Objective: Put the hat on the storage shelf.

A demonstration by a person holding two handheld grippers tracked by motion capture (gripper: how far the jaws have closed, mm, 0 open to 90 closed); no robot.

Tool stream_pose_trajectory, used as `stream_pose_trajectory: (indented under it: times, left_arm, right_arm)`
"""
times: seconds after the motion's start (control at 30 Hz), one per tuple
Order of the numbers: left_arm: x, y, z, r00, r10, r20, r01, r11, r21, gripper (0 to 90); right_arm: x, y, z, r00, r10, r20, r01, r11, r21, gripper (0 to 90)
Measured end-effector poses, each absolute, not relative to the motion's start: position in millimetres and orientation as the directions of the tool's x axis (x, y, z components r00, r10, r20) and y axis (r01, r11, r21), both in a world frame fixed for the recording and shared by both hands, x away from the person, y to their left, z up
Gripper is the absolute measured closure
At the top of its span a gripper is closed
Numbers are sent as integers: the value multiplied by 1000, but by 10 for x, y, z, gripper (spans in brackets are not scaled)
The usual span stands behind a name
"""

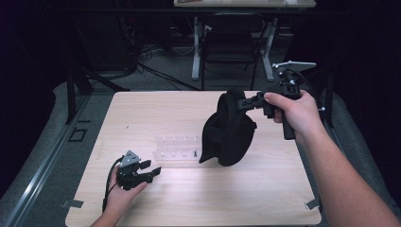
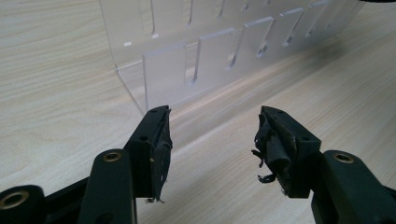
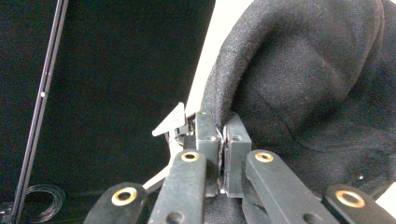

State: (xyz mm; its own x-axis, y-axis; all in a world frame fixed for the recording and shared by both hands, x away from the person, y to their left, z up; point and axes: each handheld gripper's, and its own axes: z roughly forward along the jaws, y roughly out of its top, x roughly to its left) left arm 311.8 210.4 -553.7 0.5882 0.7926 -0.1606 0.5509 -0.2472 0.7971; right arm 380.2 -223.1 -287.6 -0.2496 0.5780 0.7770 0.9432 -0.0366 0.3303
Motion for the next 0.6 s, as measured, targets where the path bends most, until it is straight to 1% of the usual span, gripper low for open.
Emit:
stream_pose_trajectory:
  times: [0.6]
  left_arm:
    - [3120,2118,-5527,594,788,-162,554,-254,793,449]
  right_arm:
    - [4042,-2021,-2959,-242,589,771,945,-35,324,885]
